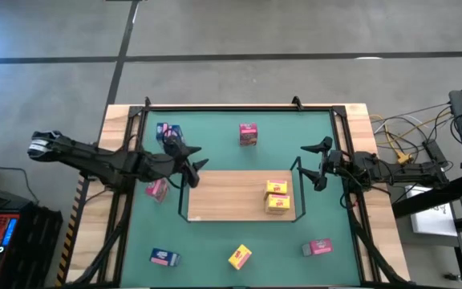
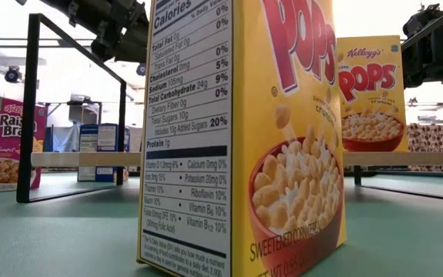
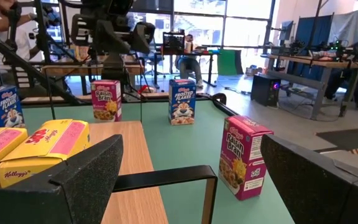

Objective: Stack cereal on shelf
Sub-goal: Put the middle pink cereal box on the shelf

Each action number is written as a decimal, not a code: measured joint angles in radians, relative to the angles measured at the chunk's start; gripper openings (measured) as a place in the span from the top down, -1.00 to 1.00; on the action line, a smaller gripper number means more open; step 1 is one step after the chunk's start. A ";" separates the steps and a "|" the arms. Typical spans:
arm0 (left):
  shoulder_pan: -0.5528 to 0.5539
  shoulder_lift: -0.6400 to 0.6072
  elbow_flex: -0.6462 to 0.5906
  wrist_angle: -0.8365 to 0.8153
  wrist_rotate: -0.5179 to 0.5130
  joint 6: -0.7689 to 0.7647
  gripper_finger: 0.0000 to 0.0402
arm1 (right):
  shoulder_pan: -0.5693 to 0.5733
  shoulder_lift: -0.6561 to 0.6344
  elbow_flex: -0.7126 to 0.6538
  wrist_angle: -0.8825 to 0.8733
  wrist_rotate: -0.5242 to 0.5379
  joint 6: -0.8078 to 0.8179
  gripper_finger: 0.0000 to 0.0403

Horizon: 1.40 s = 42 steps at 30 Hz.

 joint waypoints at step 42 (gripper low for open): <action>0.336 0.177 0.604 -1.174 0.199 -0.613 -0.99 | 0.000 0.000 0.000 0.000 0.000 0.000 -0.84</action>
